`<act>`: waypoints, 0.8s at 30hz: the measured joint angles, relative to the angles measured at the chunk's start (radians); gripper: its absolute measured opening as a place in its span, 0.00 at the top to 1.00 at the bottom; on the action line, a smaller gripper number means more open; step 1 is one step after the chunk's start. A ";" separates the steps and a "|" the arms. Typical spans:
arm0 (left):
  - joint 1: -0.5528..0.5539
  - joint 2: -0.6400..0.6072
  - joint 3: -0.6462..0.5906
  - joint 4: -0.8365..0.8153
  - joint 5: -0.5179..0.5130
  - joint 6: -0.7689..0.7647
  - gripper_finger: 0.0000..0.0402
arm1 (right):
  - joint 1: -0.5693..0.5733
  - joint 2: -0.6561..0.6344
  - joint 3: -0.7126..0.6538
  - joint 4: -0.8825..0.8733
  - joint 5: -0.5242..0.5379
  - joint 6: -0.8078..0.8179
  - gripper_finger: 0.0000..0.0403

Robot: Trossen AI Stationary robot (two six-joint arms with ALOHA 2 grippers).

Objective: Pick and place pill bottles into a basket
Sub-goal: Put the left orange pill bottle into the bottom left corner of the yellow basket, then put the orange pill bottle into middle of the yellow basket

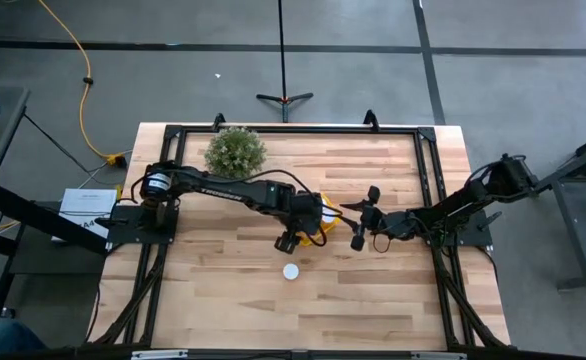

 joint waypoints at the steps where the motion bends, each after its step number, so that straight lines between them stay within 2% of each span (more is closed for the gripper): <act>1: 0.000 0.000 0.000 0.001 0.000 0.000 0.23 | 0.000 0.000 0.000 0.000 0.000 0.000 0.65; 8: 0.000 -0.002 0.000 -0.024 -0.002 -0.007 0.19 | 0.000 0.000 0.000 0.000 0.007 -0.001 0.65; 11: -0.002 -0.011 0.042 -0.151 -0.025 -0.058 0.22 | 0.000 0.000 0.000 0.002 0.012 0.000 0.65; 15: -0.011 -0.033 0.104 -0.347 -0.003 -0.224 0.26 | 0.000 0.000 0.000 0.019 0.008 0.003 0.65; 19: -0.069 -0.100 0.056 -0.361 -0.001 -0.301 0.32 | 0.000 0.000 0.000 0.026 0.007 0.004 0.65; 24: -0.150 -0.204 -0.037 -0.334 -0.107 -0.383 0.38 | 0.000 0.000 0.000 0.086 -0.023 -0.001 0.65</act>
